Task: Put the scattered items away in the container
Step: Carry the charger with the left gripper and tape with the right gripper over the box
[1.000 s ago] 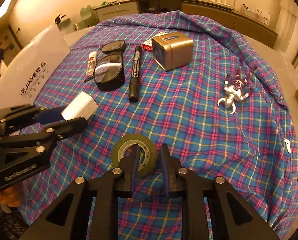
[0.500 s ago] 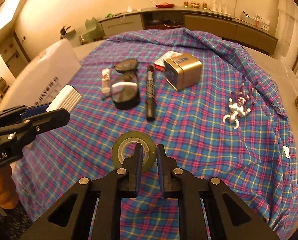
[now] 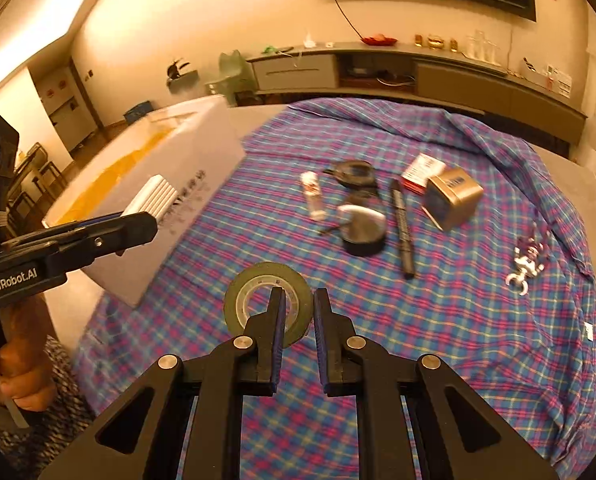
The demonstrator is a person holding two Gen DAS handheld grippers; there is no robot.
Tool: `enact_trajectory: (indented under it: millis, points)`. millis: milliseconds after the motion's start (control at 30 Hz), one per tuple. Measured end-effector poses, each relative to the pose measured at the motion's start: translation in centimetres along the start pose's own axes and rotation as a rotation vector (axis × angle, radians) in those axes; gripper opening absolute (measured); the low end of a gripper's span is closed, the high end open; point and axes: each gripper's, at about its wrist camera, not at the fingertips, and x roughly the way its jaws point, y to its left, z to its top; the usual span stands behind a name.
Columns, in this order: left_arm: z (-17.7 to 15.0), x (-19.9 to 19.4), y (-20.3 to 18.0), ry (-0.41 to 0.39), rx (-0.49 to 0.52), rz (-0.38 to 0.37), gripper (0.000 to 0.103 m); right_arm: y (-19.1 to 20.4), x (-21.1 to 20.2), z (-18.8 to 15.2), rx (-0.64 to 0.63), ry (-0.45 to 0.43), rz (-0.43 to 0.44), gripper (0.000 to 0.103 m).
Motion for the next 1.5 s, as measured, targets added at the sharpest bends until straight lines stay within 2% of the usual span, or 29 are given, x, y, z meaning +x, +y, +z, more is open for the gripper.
enact_trajectory:
  millis: [367,800,1200,1500]
  points:
    - [1.4,-2.8,3.5,-0.076,-0.076,0.031,0.031,5.8,-0.4,2.3,-0.039,-0.020,0.073,0.015]
    - [2.4,-5.9,7.3,-0.152,-0.176,0.030,0.031,13.7,-1.4,6.6,-0.166,-0.072,0.122,0.015]
    - [2.4,-8.2,12.8,-0.212,-0.316,0.065,0.031,17.6,-0.9,8.8,-0.236,-0.082,0.126,0.015]
    - [2.0,-8.4,16.2,-0.215,-0.433,0.085,0.031,20.4,0.7,10.5,-0.307,-0.075,0.123,0.015]
